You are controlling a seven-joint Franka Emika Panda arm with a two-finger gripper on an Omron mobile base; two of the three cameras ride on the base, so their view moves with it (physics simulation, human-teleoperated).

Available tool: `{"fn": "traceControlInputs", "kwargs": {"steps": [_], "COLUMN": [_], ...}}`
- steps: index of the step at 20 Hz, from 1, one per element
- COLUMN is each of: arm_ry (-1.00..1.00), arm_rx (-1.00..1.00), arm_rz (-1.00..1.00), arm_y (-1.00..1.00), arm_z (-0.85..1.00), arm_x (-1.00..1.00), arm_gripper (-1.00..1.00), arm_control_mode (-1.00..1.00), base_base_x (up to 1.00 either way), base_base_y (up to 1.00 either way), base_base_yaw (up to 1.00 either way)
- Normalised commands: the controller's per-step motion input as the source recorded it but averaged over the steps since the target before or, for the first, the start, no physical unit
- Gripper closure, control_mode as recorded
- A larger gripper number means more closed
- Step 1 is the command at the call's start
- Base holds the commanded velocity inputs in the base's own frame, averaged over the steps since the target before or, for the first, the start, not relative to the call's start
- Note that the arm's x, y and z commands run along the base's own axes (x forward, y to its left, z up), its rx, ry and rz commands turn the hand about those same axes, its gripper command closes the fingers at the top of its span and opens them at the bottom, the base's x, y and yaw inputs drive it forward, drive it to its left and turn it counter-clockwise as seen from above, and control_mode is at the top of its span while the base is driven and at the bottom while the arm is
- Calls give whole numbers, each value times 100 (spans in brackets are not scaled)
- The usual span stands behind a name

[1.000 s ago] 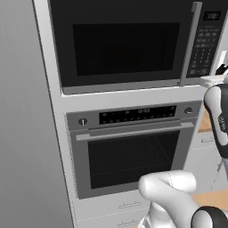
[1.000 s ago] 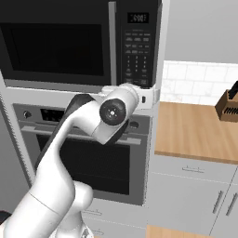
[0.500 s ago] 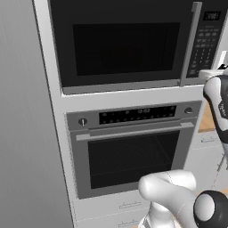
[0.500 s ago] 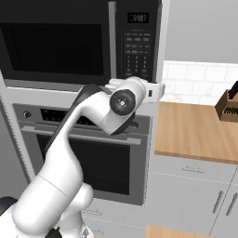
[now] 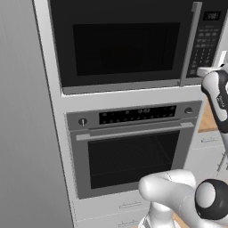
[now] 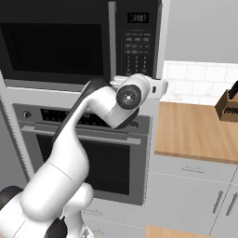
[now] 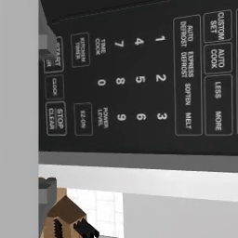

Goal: Open the microwave, place the bowl with waffle inside the microwave, then close the microwave door and turn it on.

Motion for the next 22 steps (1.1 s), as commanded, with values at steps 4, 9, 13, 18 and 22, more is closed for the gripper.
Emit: {"fn": "traceControlInputs", "kwargs": {"steps": [4,9,13,18,22], "arm_ry": [0,0,0,0,0], "arm_rx": [0,0,0,0,0], "arm_rz": [0,0,0,0,0], "arm_y": [0,0,1,0,5], "arm_z": [-13,-24,-3,0,0], "arm_x": [18,8,13,16,16], "arm_gripper": [-100,-100,-100,-100,-100], "arm_control_mode": [-100,-100,-100,-100,-100], "base_base_x": [0,0,0,0,0], "base_base_y": [0,0,0,0,0], "base_base_yaw": [0,0,0,0,0]}}
